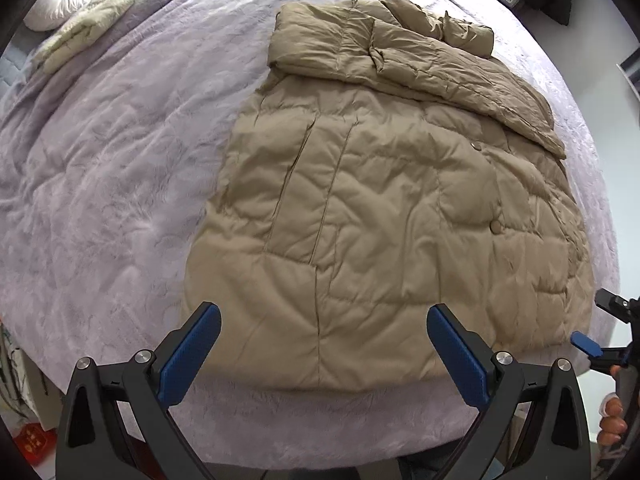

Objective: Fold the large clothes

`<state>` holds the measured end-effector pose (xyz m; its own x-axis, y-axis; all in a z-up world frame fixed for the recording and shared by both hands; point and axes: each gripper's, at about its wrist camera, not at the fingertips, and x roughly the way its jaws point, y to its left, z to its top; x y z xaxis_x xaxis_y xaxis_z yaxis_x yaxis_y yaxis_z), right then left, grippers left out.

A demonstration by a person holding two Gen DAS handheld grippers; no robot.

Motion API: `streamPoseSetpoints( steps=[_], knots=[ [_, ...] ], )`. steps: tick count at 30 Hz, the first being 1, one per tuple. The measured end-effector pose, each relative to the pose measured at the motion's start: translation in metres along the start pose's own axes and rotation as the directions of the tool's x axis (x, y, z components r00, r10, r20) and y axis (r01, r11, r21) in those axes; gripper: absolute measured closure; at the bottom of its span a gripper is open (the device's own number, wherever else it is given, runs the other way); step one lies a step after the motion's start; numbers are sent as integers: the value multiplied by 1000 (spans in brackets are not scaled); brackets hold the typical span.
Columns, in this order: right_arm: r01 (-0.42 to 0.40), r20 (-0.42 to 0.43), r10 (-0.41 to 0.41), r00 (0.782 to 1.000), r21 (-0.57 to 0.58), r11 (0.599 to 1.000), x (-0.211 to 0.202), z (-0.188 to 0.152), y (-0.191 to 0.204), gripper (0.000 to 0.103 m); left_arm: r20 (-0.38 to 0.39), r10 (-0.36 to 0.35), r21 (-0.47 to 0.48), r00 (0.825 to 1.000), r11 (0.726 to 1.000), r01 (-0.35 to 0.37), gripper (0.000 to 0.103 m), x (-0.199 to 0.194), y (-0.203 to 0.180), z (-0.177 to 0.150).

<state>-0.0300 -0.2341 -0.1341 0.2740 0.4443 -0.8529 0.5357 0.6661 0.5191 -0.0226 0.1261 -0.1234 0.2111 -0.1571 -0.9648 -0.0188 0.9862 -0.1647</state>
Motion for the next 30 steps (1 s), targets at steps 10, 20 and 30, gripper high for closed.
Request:
streamPoseSetpoints(
  steps=[10, 20, 30],
  knots=[
    [-64, 4, 64, 998, 116, 991, 1, -23, -21, 0, -51, -165, -226, 985, 963, 149, 0, 17, 68, -40],
    [-106, 26, 103, 994, 259, 960, 7, -33, -63, 0, -86, -335, -325, 938, 900, 291, 0, 58, 77, -61],
    [-165, 131, 124, 984, 376, 912, 14, -13, -100, 0, -67, -410, -359, 910, 861, 361, 0, 85, 60, -35]
  ],
)
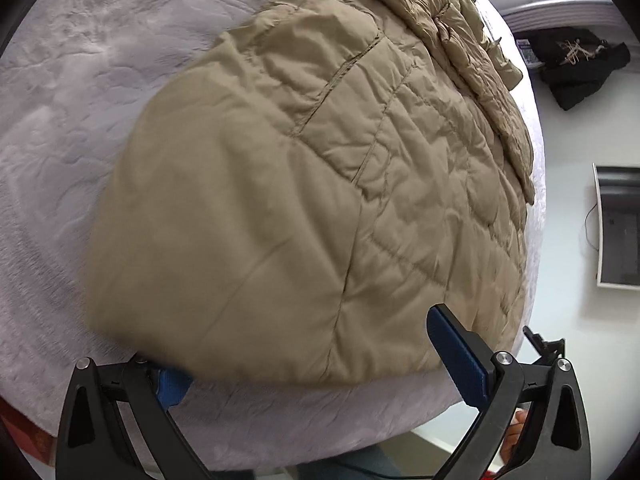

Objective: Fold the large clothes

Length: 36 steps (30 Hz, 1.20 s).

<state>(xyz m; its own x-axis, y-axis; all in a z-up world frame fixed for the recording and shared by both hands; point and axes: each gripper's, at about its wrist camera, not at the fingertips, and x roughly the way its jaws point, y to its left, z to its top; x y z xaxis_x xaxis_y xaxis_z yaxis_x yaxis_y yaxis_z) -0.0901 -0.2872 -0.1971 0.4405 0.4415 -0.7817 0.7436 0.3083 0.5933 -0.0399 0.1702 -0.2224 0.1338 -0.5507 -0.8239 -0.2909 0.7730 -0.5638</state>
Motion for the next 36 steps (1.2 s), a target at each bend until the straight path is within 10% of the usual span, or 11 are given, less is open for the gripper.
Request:
streamPoseSetpoints(
  steps=[3, 5, 7, 9, 12, 14, 26, 36],
  knots=[
    [-61, 31, 60, 998, 41, 997, 2, 8, -4, 0, 14, -8, -14, 1000, 1000, 8, 2, 4, -5, 7],
    [-115, 47, 112, 993, 62, 991, 1, 13, -5, 0, 21, -14, -17, 1000, 1000, 15, 21, 5, -7, 10],
    [-138, 49, 134, 990, 88, 987, 2, 17, -6, 5, 16, -12, -25, 1000, 1000, 13, 65, 6, -9, 16],
    [-161, 36, 157, 987, 117, 980, 5, 20, -9, 32, 24, -42, -51, 999, 998, 43, 83, 2, -5, 19],
    [-169, 22, 168, 986, 182, 969, 10, 23, -13, 85, 53, -89, -73, 995, 993, 93, 88, -16, -7, 24],
    [-168, 21, 167, 986, 172, 971, 8, 26, -9, 90, 83, -104, -42, 991, 993, 108, 88, -33, -18, 27],
    [-237, -28, 239, 971, -272, 933, -37, 72, 149, 94, 291, -184, 174, 939, 975, 137, 88, -130, -121, 119],
    [-208, -51, 212, 976, -505, 837, -12, 153, 296, 94, 370, -84, 221, 925, 975, 0, 88, -115, -186, 240]
  ],
)
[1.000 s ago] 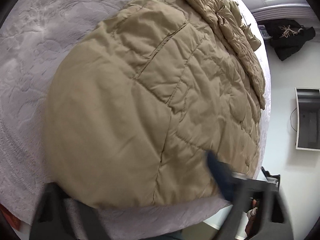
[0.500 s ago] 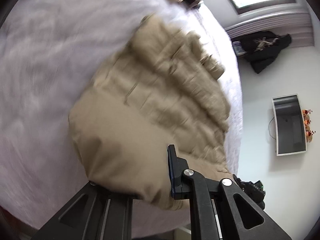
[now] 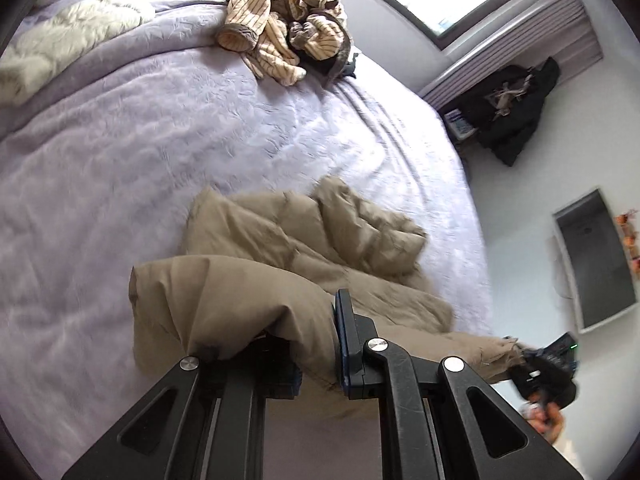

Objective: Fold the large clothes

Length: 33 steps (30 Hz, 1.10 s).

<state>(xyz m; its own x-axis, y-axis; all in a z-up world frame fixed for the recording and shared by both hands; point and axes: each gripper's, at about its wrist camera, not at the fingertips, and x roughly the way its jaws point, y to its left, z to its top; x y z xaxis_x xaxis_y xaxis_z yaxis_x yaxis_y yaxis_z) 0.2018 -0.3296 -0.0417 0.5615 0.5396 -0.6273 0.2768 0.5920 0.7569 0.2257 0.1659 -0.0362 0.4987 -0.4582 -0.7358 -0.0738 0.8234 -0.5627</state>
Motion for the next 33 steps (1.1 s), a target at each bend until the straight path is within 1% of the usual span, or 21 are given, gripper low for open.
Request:
streamPoseSetpoints(
  steps=[4, 7, 10, 11, 12, 14, 15, 16, 17, 18, 19, 20, 21, 23, 25, 27, 28, 30, 31, 32, 33],
  knots=[
    [12, -39, -11, 999, 32, 999, 33, 38, -1, 94, -31, 61, -7, 998, 998, -61, 88, 47, 9, 20],
    [50, -76, -46, 996, 53, 997, 65, 58, -11, 94, -60, 93, 7, 994, 996, -93, 88, 75, 19, 27],
    [92, -93, -85, 992, 71, 993, 87, 67, -22, 94, -95, 123, 17, 988, 992, -122, 88, 103, 27, 31],
    [99, -96, -91, 991, 86, 991, 94, 69, -27, 94, -105, 131, 21, 986, 991, -130, 88, 108, 29, 33],
    [107, -93, -98, 991, 101, 989, 99, 70, -31, 91, -117, 145, 29, 982, 989, -143, 87, 113, 30, 34],
    [109, -82, -100, 992, 121, 987, 104, 69, -34, 90, -136, 163, 49, 977, 986, -158, 85, 118, 30, 37],
    [114, -80, -105, 991, 117, 986, 106, 69, -34, 89, -141, 169, 63, 975, 985, -162, 78, 118, 29, 38],
    [119, -81, -111, 991, 111, 987, 108, 70, -32, 88, -136, 171, 84, 976, 983, -161, 67, 114, 27, 39],
    [128, -82, -120, 989, 95, 987, 109, 70, -30, 85, -129, 172, 97, 977, 982, -160, 59, 110, 26, 40],
    [130, -81, -123, 989, 90, 987, 109, 71, -29, 82, -116, 177, 110, 977, 980, -164, 42, 105, 24, 40],
    [131, -80, -124, 989, 91, 987, 109, 71, -27, 79, -86, 195, 131, 977, 974, -183, 32, 97, 21, 41],
    [125, -79, -118, 990, 92, 988, 109, 71, -25, 68, -60, 216, 152, 975, 967, -205, 29, 90, 19, 41],
    [122, -76, -115, 990, 87, 989, 108, 71, -23, 54, -43, 230, 169, 972, 961, -219, 28, 84, 16, 42],
    [130, -64, -127, 990, 54, 990, 104, 72, -15, 44, -23, 251, 205, 968, 949, -241, 28, 75, 13, 43],
    [124, -66, -123, 990, 12, 992, 100, 73, -4, 44, -8, 267, 241, 964, 936, -258, 28, 69, 12, 42],
    [145, -62, -150, 987, -75, 987, 91, 72, 9, 44, 2, 294, 267, 956, 921, -284, 28, 69, 15, 39],
    [175, -51, -183, 982, -132, 976, 86, 71, 14, 44, 2, 306, 278, 952, 914, -294, 28, 72, 18, 37],
    [264, -14, -274, 962, -217, 940, 78, 70, 19, 44, -17, 300, 286, 954, 915, -283, 29, 77, 23, 33],
    [313, 9, -321, 947, -250, 916, 77, 70, 20, 44, -20, 295, 292, 955, 915, -277, 38, 82, 25, 28],
    [365, 26, -374, 927, -288, 885, 74, 70, 18, 50, -27, 292, 302, 956, 914, -271, 43, 86, 25, 24],
    [373, 23, -384, 923, -305, 876, 73, 71, 15, 69, -39, 292, 316, 956, 911, -265, 48, 91, 25, 21]
  ],
)
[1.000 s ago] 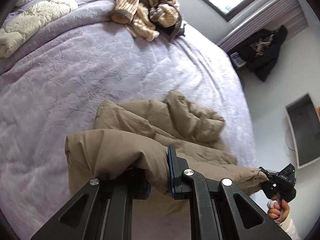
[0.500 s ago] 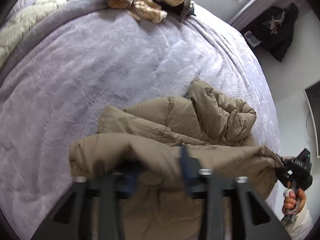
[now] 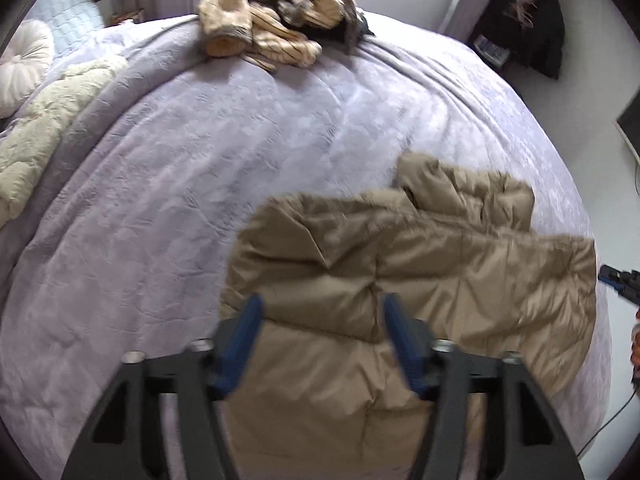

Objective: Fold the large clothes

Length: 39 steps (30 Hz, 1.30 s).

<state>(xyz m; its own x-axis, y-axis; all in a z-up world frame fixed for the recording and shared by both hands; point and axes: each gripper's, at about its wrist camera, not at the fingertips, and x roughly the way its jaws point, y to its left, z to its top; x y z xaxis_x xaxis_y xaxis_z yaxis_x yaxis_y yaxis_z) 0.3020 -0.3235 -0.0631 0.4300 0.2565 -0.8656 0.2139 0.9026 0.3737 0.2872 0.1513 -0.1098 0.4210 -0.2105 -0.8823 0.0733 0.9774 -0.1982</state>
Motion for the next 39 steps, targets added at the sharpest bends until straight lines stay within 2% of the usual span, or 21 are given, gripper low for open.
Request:
streamPoseSetpoints(
  steps=[2, 4, 6, 8, 13, 18, 24, 26, 28, 30, 35, 36, 39],
  knots=[
    [12, -26, -13, 1000, -32, 999, 4, -2, -5, 81, -14, 6, 41, 1000, 999, -6, 48, 12, -10, -6],
    [51, -52, -55, 997, -83, 995, 15, -8, -6, 82, -18, 42, 94, 999, 995, -40, 56, 25, -19, -8],
    [111, -66, -120, 991, -118, 987, 28, -12, -9, 82, -23, 76, 109, 997, 991, -74, 56, 40, -22, -5],
    [175, -67, -185, 980, -131, 976, 44, -12, -16, 83, -9, 104, 79, 995, 992, -103, 56, 55, -16, 5],
    [232, -22, -234, 972, -76, 970, 75, 3, -31, 85, 14, 135, -34, 991, 990, -134, 56, 94, 8, 36],
    [235, -4, -235, 972, -5, 972, 107, 19, -40, 86, 19, 155, -106, 988, 983, -152, 56, 129, 24, 42],
    [234, 18, -235, 972, 27, 972, 132, 28, -48, 87, 13, 159, -160, 987, 975, -155, 55, 150, 39, 47],
    [239, 24, -240, 970, 43, 970, 137, 32, -50, 87, 0, 180, -188, 984, 966, -177, 55, 152, 47, 54],
    [243, 24, -245, 969, 55, 968, 139, 34, -51, 87, -31, 205, -262, 978, 943, -206, 55, 150, 62, 58],
    [258, 23, -259, 966, 52, 965, 141, 36, -50, 87, -30, 178, -319, 984, 931, -178, 55, 142, 73, 58],
    [255, 20, -257, 966, 66, 965, 141, 38, -51, 86, 35, 212, -242, 977, 950, -197, 55, 96, 64, 54],
    [254, 20, -256, 967, 77, 964, 138, 38, -51, 83, 51, 204, -229, 978, 955, -188, 55, 86, 62, 51],
    [282, 34, -286, 958, 81, 956, 120, 36, -42, 81, 56, 201, -185, 978, 965, -187, 55, 66, 53, 37]
  ],
)
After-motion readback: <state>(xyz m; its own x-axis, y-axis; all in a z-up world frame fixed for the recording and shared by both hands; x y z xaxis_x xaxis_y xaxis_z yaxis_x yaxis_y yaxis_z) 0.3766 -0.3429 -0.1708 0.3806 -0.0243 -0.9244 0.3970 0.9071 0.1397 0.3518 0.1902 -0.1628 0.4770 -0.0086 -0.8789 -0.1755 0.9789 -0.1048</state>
